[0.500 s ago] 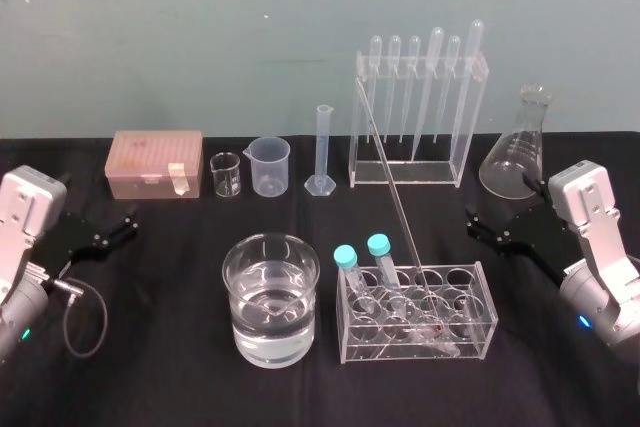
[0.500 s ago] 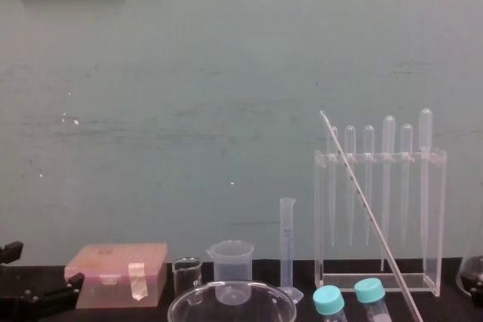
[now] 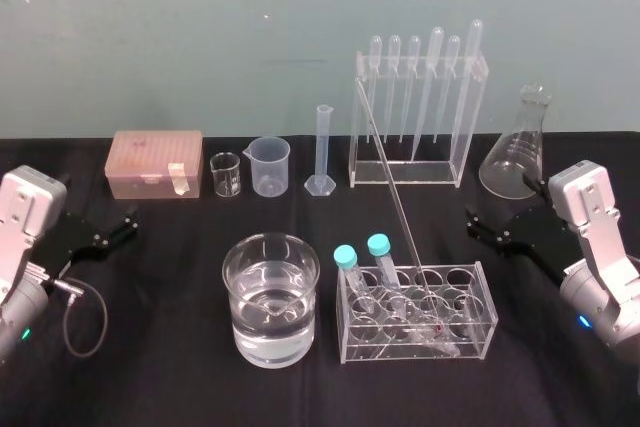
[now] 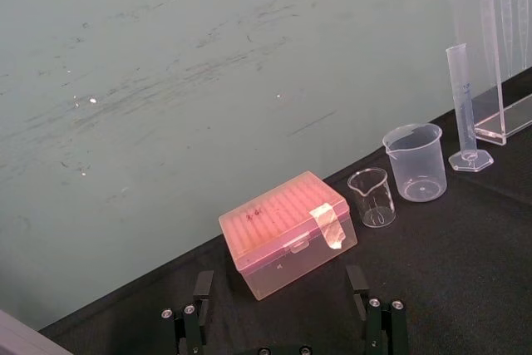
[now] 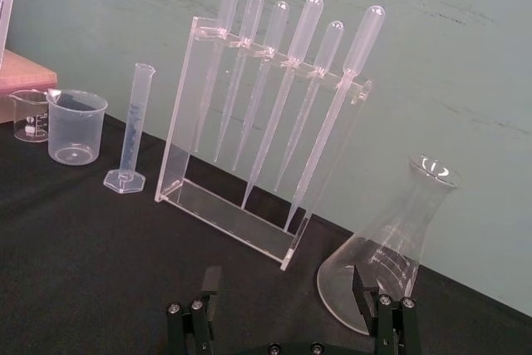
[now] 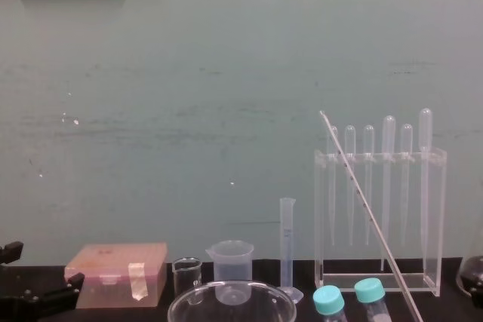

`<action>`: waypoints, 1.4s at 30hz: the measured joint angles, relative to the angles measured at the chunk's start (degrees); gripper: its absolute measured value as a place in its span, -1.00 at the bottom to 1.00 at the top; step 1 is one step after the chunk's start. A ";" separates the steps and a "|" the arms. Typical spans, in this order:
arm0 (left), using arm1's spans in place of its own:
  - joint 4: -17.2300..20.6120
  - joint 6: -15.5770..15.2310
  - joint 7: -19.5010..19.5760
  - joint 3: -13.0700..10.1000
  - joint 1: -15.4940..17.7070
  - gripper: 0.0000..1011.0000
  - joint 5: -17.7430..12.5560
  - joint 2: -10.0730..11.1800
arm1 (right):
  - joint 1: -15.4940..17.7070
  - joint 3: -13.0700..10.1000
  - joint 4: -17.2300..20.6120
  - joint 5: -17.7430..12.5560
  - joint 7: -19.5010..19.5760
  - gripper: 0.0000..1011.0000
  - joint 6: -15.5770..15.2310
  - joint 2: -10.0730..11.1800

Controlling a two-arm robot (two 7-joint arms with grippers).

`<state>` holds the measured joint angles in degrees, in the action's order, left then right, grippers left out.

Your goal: Hold the thermometer with one hand and immerse one end into the beaker, then reinsert it into the test tube rack.

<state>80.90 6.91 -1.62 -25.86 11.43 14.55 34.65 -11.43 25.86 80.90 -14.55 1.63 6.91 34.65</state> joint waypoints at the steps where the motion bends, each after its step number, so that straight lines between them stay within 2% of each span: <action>1: 0.00 0.00 0.00 0.00 0.00 0.99 0.00 0.00 | 0.00 0.00 -0.01 0.00 0.00 0.98 0.00 0.00; 38: 0.00 0.00 0.00 0.00 0.00 0.99 0.00 0.00 | 0.00 0.00 0.00 0.00 -0.01 0.98 0.00 0.00; 42: 0.00 0.00 0.00 0.00 0.00 0.99 0.00 0.00 | 0.09 -1.20 1.43 -1.03 -1.29 0.98 -0.41 0.42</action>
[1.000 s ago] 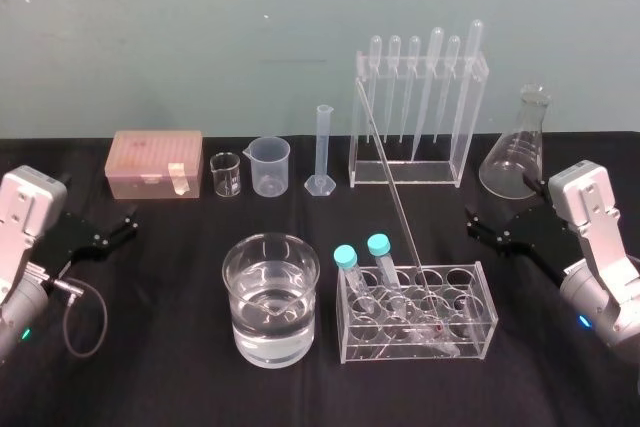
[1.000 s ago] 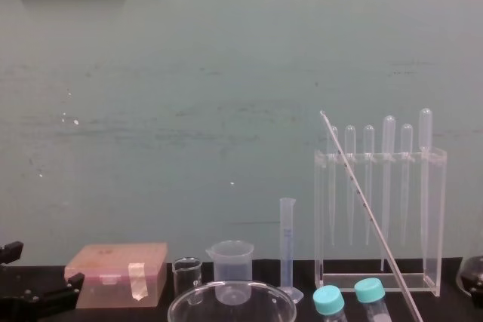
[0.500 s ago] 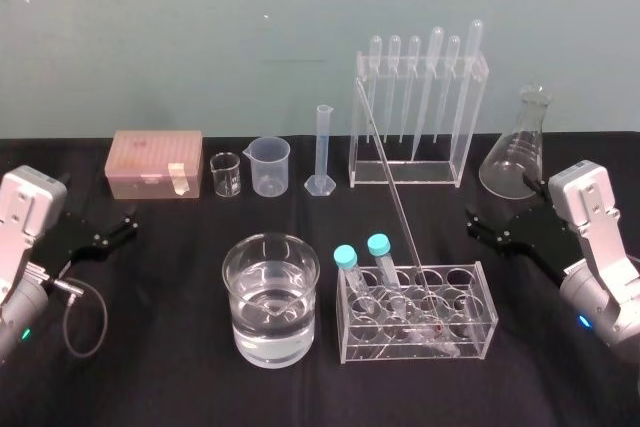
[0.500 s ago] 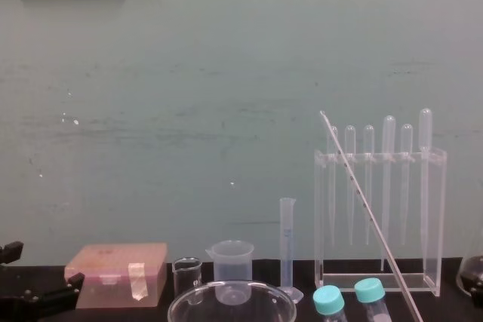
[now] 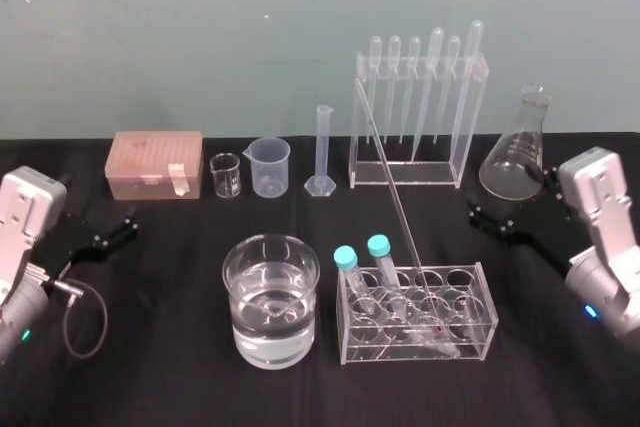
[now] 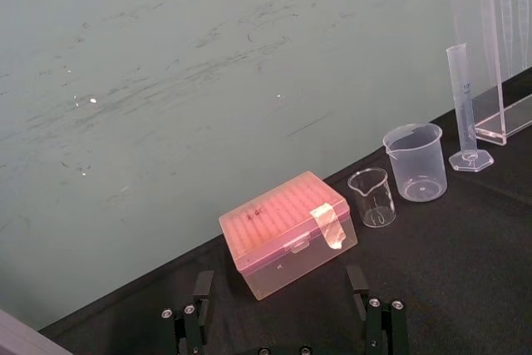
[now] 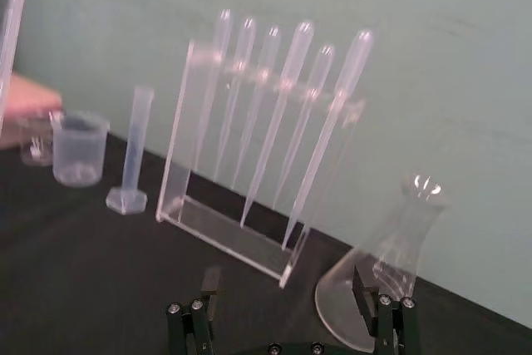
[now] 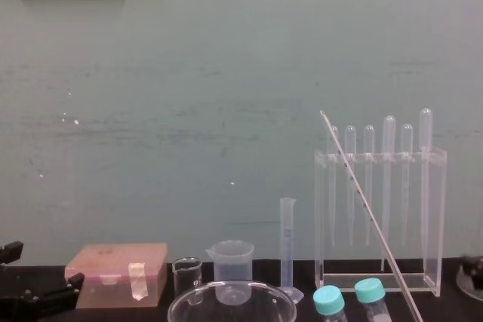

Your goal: Hold the thermometer with one hand and immerse one end into the beaker, then reinsert it into the test tube rack.

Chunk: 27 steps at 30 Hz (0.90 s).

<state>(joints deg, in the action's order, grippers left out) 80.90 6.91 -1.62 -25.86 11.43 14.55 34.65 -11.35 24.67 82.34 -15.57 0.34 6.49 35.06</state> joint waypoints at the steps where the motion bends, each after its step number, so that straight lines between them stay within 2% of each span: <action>1: 0.00 0.00 0.00 0.00 0.00 0.99 0.00 0.00 | 0.24 -1.01 1.24 -1.67 -1.10 0.98 -0.76 0.24; 4: 0.00 0.00 0.00 0.00 0.00 0.99 0.00 0.00 | 0.69 -3.08 3.92 -5.30 -3.44 0.98 -2.56 0.69; 5: 0.00 0.00 0.00 0.00 0.00 0.99 0.00 0.00 | 1.03 -4.53 5.82 -8.62 -5.45 0.98 -4.44 0.95; 8: 0.00 0.00 0.00 0.00 0.00 0.99 0.00 0.00 | 1.42 -6.88 8.73 -13.76 -8.32 0.98 -7.91 1.24; 9: 0.00 0.00 0.00 0.00 0.00 0.99 0.00 0.00 | 1.61 -9.01 11.36 -19.09 -10.77 0.98 -12.41 1.26; 14: 0.00 0.00 0.00 0.00 0.00 0.99 0.00 0.00 | 1.03 -11.50 15.15 -26.67 -14.81 0.98 -20.38 1.31; 15: 0.00 0.00 0.00 0.00 0.00 0.99 0.00 0.00 | 0.44 -11.79 16.15 -29.05 -16.08 0.98 -22.93 1.40; 17: 0.00 0.00 0.00 0.00 0.00 0.99 0.00 0.00 | -0.72 -11.65 17.45 -32.11 -17.86 0.98 -26.02 1.70; 20: 0.00 0.00 0.00 0.00 0.00 0.99 0.00 0.00 | -2.52 -10.51 18.28 -34.57 -20.00 0.98 -28.80 2.11; 23: 0.00 0.00 0.00 0.00 0.00 0.99 0.00 0.00 | -4.36 -8.79 18.38 -34.98 -21.54 0.98 -30.32 2.44; 25: 0.00 0.00 0.00 0.00 0.00 0.99 0.00 0.00 | -7.13 -5.93 17.81 -33.97 -22.50 0.98 -31.46 2.69; 27: 0.00 0.00 0.00 0.00 0.00 0.99 0.00 0.00 | -8.40 -4.51 17.23 -33.10 -22.52 0.98 -31.84 2.65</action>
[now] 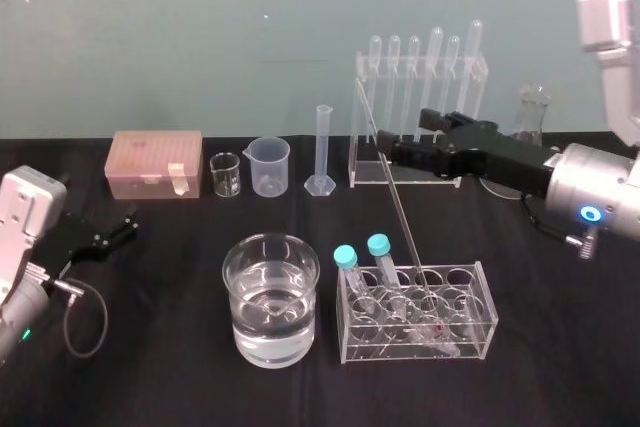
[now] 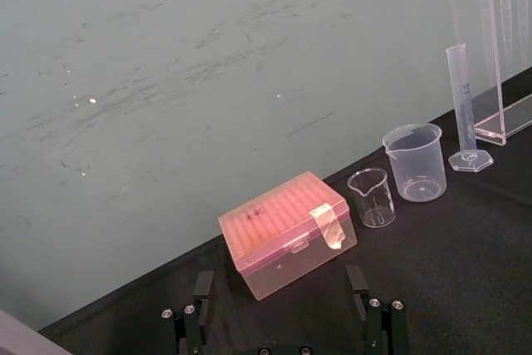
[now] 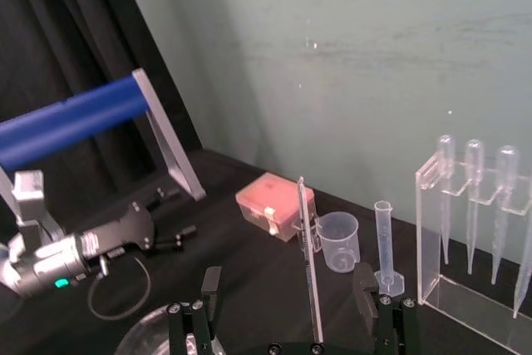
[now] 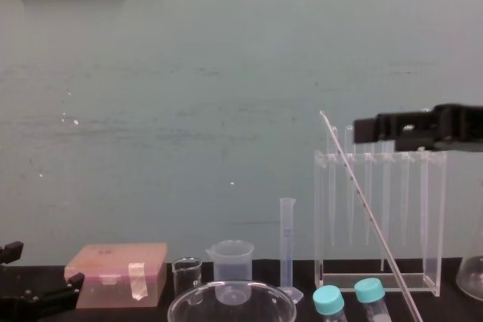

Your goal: Hold the thermometer with one hand and immerse one end into the beaker, then reinsert it into the test tube rack.

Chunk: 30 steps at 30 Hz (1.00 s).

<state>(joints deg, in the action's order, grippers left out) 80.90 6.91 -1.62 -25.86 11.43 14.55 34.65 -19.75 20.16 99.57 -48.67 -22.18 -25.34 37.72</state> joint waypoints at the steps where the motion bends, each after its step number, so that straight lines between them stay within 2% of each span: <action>1: 0.00 0.00 0.00 0.00 0.00 0.99 0.00 0.00 | -0.63 0.66 -0.35 0.45 0.02 0.98 -0.16 -0.08; 8: 0.00 0.00 0.00 0.00 0.00 0.99 0.00 0.00 | -5.90 6.51 -4.42 4.39 1.93 0.98 -1.03 -2.23; 13: 0.00 0.00 0.00 0.00 0.00 0.99 0.00 0.00 | -7.83 8.91 -6.17 6.33 2.51 0.98 -1.05 -3.27; 21: 0.00 0.00 0.00 0.00 0.00 0.99 0.00 0.00 | -8.90 9.76 -7.02 8.78 3.44 0.98 -0.19 -4.01; 30: 0.00 0.00 0.00 0.00 0.00 0.99 0.00 0.00 | -8.93 9.80 -7.01 8.86 3.51 0.98 -0.09 -4.05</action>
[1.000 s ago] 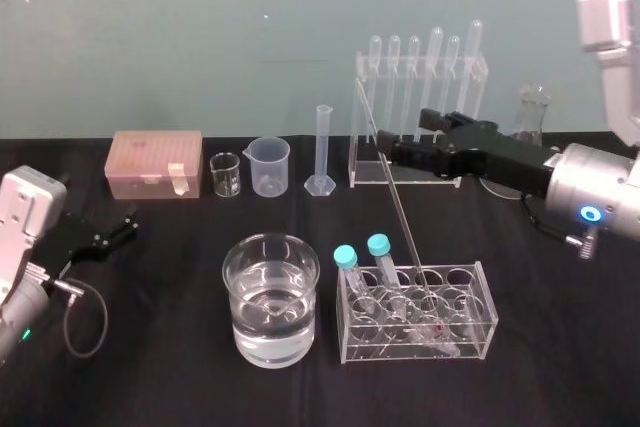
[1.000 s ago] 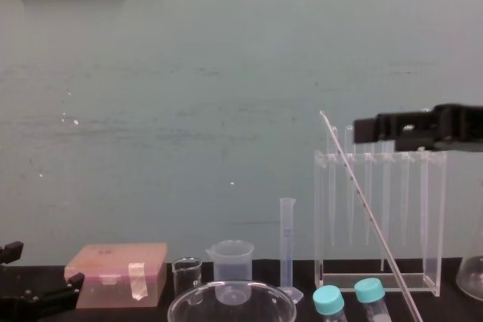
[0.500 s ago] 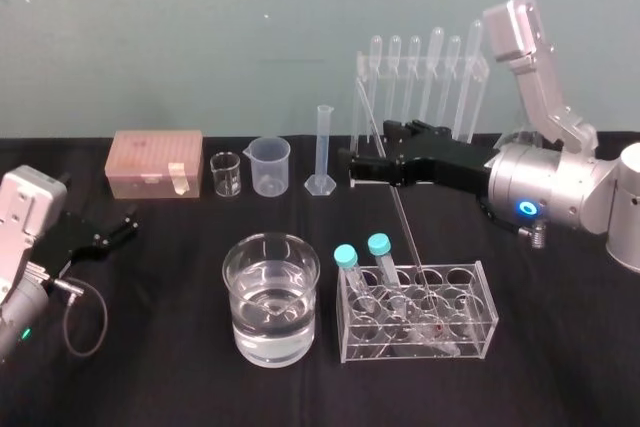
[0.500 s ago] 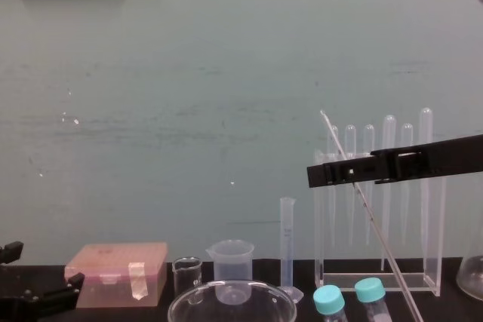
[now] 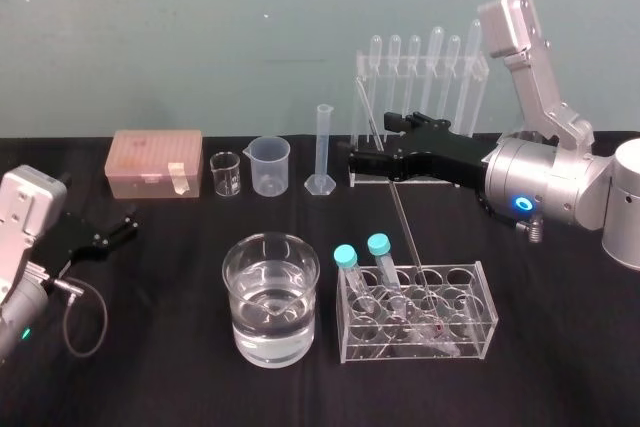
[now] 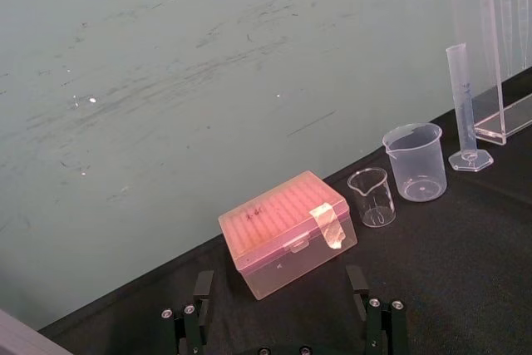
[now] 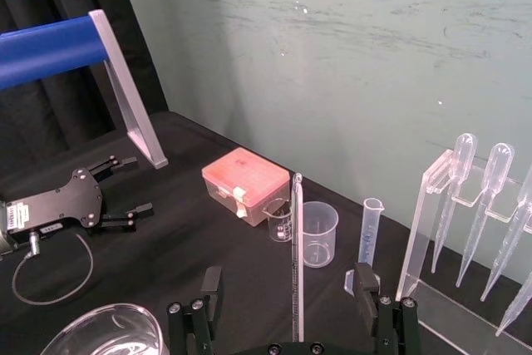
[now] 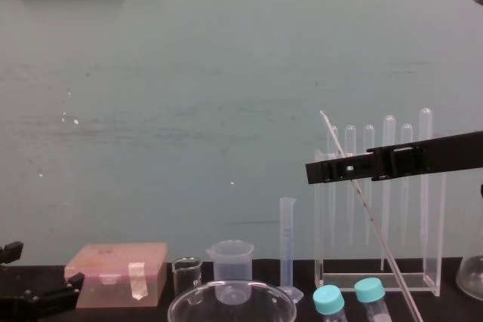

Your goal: Hold the thermometer with one hand and immerse one end into the beaker, then reinsert it into the test tube rack.

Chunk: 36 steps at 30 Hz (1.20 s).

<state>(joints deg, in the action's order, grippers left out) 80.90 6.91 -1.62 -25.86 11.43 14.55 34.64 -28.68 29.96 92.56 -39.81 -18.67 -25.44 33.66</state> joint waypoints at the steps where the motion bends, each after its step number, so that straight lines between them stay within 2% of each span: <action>1: 0.00 0.00 0.00 0.00 0.00 0.99 0.00 0.00 | 0.00 0.02 0.00 -0.02 -0.01 0.97 0.00 -0.01; 5: 0.00 0.00 0.00 0.00 0.00 0.99 0.00 0.00 | 0.01 0.04 0.00 -0.10 -0.02 0.88 0.00 -0.01; 10: 0.00 0.00 0.00 0.00 0.00 0.99 0.00 0.00 | 0.02 0.04 -0.03 -0.15 -0.03 0.63 0.00 -0.01; 19: 0.00 0.00 0.00 0.00 0.00 0.99 0.00 0.00 | 0.03 0.05 -0.08 -0.20 -0.03 0.02 -0.01 -0.01; 21: 0.00 0.00 0.00 0.00 0.00 0.99 0.00 0.00 | 0.03 0.04 -0.09 -0.21 -0.03 0.00 -0.02 -0.01; 22: 0.00 0.00 0.00 0.00 0.00 0.99 0.00 0.00 | 0.03 0.04 -0.08 -0.21 -0.03 -0.14 -0.02 -0.01; 24: 0.00 0.00 0.00 0.00 0.00 0.99 0.00 0.00 | 0.03 0.04 -0.09 -0.22 -0.03 -0.29 -0.03 -0.01; 27: 0.00 0.00 0.00 0.00 0.00 0.99 0.00 0.00 | 0.03 0.04 -0.09 -0.23 -0.04 -0.40 -0.04 -0.01; 28: 0.00 0.00 0.00 0.00 0.00 0.99 0.00 0.00 | 0.03 0.04 -0.09 -0.24 -0.04 -0.55 -0.05 -0.01; 31: 0.00 0.00 0.00 0.00 0.00 0.99 0.00 0.00 | 0.03 0.04 -0.09 -0.25 -0.06 -0.73 -0.07 -0.01; 36: 0.00 0.00 0.00 0.00 0.00 0.99 0.00 0.00 | 0.03 0.04 -0.09 -0.28 -0.09 -0.89 -0.08 -0.01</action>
<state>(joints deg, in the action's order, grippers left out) 80.90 6.91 -1.62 -25.86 11.43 14.55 34.64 -28.65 30.00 92.47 -40.09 -18.75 -25.51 33.66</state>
